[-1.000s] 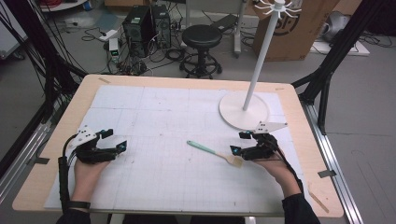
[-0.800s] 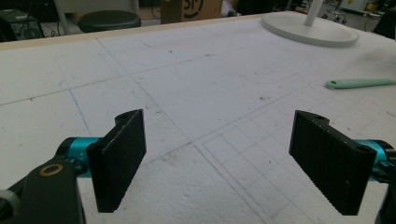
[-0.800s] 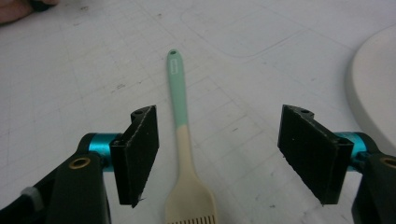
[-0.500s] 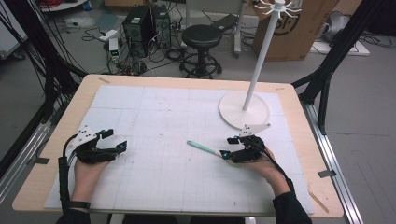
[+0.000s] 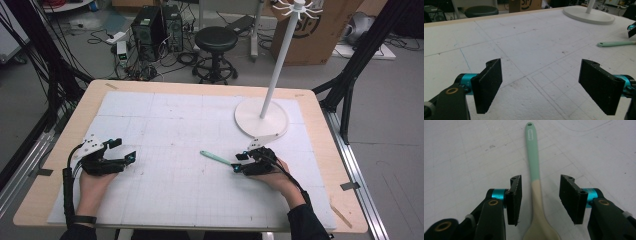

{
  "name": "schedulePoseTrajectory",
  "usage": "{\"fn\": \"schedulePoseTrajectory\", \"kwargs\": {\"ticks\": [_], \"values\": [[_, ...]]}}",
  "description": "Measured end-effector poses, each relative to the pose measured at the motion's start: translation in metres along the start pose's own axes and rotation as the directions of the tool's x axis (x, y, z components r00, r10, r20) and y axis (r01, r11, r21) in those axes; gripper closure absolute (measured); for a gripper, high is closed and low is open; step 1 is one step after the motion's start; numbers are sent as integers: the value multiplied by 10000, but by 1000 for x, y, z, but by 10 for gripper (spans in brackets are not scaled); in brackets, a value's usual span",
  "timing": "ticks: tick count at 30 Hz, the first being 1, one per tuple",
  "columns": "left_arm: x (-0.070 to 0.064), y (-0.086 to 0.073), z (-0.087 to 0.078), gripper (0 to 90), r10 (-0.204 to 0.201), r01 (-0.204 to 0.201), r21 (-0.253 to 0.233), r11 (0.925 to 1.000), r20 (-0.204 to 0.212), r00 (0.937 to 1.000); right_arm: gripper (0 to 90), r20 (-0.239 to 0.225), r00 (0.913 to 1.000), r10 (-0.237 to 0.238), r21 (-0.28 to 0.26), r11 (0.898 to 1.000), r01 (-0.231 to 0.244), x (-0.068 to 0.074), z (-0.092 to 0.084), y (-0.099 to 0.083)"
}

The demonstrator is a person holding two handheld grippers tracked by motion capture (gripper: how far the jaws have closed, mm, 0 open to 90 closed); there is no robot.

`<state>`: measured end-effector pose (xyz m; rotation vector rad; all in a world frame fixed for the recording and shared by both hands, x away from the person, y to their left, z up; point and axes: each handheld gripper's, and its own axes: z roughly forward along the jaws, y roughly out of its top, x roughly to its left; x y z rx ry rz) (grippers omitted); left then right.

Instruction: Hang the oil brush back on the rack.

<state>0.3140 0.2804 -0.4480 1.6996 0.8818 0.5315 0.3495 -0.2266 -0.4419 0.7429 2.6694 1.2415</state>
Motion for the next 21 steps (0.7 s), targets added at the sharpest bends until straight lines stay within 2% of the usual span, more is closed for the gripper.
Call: {"fn": "schedulePoseTrajectory", "kwargs": {"ticks": [11,15,17,21], "values": [[0,0,0,197,5,-5,1,10000,-13,10000,626,6,9997,-234,345,9991,233,2,5,2],[0,0,0,197,2,-2,7,10000,-23,10000,668,198,9992,-344,386,9987,336,3,6,2],[0,0,0,197,9,-9,11,10000,-26,10000,692,399,9974,-596,461,9973,578,6,6,3],[0,0,0,197,25,-25,23,10000,-39,10000,726,508,9970,-590,501,9971,565,9,6,3]]}}
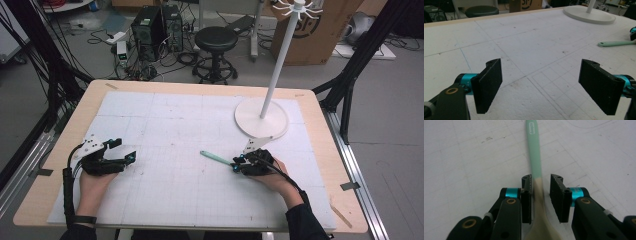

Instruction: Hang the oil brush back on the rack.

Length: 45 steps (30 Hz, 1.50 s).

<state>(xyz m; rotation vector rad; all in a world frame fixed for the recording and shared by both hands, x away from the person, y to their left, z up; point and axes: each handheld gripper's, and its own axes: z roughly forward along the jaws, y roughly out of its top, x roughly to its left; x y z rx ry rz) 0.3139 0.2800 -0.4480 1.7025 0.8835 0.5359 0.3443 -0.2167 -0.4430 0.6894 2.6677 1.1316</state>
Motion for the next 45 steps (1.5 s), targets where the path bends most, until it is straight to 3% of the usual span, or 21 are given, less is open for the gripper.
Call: {"fn": "schedulePoseTrajectory", "kwargs": {"ticks": [5,15,26,29,33,37,44,45], "values": [[0,0,0,197,16,-16,12,10000,-11,10000,820,-10,10000,16,53,10000,-16,2,0,0],[0,0,0,197,2,-2,-3,10000,-20,10000,832,-94,9995,292,142,9995,-291,1,-2,2],[0,0,0,198,45,-45,21,10000,-26,10000,833,51,9973,732,-895,9933,-724,-3,-21,3],[0,0,0,198,45,-45,16,10000,-22,10000,833,103,9933,1154,-1511,9821,-1126,-8,-35,3],[0,0,0,198,50,-50,19,10000,-36,10000,833,215,9901,1390,-1997,9709,-1320,-13,-53,5],[-1,0,0,198,62,-62,23,10000,-39,10000,833,320,9894,1419,-2284,9647,-1310,-16,-68,9],[-1,0,0,198,62,-62,9,10000,-19,10000,832,882,9842,1536,-2890,9495,-1223,-22,-114,24],[-1,0,0,198,65,-65,11,10000,-23,10000,832,882,9842,1536,-2890,9495,-1223,-22,-114,24]]}}
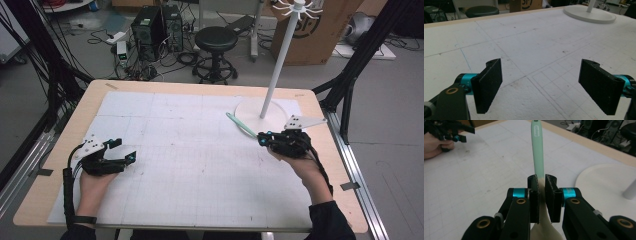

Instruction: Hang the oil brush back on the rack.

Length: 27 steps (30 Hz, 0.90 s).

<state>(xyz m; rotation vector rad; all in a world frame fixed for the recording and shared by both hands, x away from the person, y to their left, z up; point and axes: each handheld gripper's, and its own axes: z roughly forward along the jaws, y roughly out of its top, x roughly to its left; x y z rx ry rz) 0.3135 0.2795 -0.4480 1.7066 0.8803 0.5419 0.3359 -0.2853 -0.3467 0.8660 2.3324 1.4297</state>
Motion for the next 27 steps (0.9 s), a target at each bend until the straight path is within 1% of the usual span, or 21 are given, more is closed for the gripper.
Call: {"fn": "schedulePoseTrajectory", "kwargs": {"ticks": [2,3,6,8,11,12,16,17,18,19,20,21,22,23,24,27], "values": [[0,0,0,198,1,-1,7,10000,-15,10000,832,171,9999,-18,-86,10000,19,-2,-9,7],[0,0,0,198,5,-5,4,10000,-21,10000,832,253,9997,73,-112,9999,-70,-3,-14,11],[0,0,0,198,-5,5,9,10000,-23,10000,832,546,9984,127,-313,9994,-110,-7,-29,21],[0,0,0,199,-5,5,16,10000,-2,10000,832,850,9962,204,-568,9983,-156,-10,-45,32],[0,0,0,198,-19,19,6,10000,14,10000,832,1113,9934,294,-791,9967,-206,-13,-61,43],[0,0,0,198,-9,9,6,10000,2,10000,832,1113,9934,294,-791,9967,-206,-13,-61,43],[0,0,0,199,41,-41,4,10000,-18,10000,832,1484,9881,413,-1048,9942,-258,-16,-81,57],[0,0,0,199,77,-77,11,10000,-29,10000,832,1658,9851,464,-1145,9930,-275,-18,-90,62],[0,0,0,199,52,-52,13,10000,-22,10000,832,1740,9835,501,-1189,9925,-295,-18,-94,65],[-1,0,0,199,26,-26,5,10000,-17,10000,832,1740,9835,501,-1189,9925,-295,-18,-94,65],[-1,0,0,199,28,-28,13,10000,-26,10000,832,1924,9797,568,-1272,9914,-325,-20,-103,70],[0,0,0,199,35,-35,12,10000,-22,10000,832,1988,9784,574,-1342,9905,-308,-21,-107,73],[0,0,0,199,45,-45,11,10000,-24,10000,832,1988,9784,574,-1342,9905,-308,-21,-107,73],[-1,0,0,199,19,-19,27,10000,-14,10000,832,2112,9751,670,-1469,9885,-361,-23,-115,78],[0,0,0,199,39,-39,26,10000,-18,10000,832,2112,9751,670,-1469,9885,-361,-23,-115,78],[-1,0,0,200,48,-48,24,10000,-32,10000,832,2381,9687,707,-1630,9861,-319,-26,-127,86]]}}
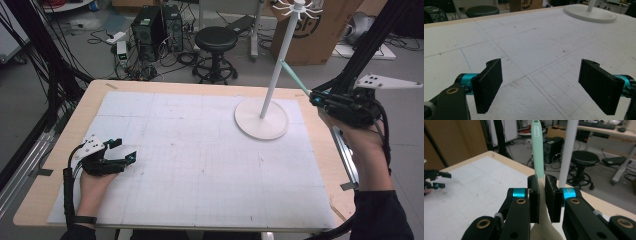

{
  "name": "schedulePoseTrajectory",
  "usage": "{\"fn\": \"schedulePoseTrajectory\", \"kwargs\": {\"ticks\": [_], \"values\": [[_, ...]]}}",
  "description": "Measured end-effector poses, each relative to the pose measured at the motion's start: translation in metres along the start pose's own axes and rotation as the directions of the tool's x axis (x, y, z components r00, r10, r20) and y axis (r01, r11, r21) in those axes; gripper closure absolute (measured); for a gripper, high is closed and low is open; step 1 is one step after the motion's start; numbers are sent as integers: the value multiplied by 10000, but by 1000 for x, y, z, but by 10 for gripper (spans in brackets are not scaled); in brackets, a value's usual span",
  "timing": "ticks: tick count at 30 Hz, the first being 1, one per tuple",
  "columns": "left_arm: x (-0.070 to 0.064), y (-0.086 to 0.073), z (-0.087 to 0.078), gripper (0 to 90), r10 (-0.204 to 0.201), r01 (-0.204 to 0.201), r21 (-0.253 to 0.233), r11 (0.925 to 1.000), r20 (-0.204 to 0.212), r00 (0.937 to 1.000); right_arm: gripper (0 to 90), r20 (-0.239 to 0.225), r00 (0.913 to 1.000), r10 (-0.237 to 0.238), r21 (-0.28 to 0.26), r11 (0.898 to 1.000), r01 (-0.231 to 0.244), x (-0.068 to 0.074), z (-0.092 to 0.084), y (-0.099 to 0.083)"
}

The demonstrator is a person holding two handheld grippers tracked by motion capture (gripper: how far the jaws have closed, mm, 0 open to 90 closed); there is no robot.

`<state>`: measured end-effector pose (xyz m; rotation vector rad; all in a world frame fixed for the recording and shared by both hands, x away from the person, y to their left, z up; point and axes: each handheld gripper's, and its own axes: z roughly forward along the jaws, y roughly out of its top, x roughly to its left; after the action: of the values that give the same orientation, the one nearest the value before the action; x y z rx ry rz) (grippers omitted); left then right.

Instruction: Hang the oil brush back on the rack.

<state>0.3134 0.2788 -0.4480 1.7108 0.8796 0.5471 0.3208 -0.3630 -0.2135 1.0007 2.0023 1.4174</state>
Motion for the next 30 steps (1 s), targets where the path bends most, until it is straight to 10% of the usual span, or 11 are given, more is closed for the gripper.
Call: {"fn": "schedulePoseTrajectory", "kwargs": {"ticks": [30], "values": [[-1,0,0,201,103,-103,74,9999,-49,9999,832,930,9952,298,-622,9978,-240,-38,-42,50]]}}
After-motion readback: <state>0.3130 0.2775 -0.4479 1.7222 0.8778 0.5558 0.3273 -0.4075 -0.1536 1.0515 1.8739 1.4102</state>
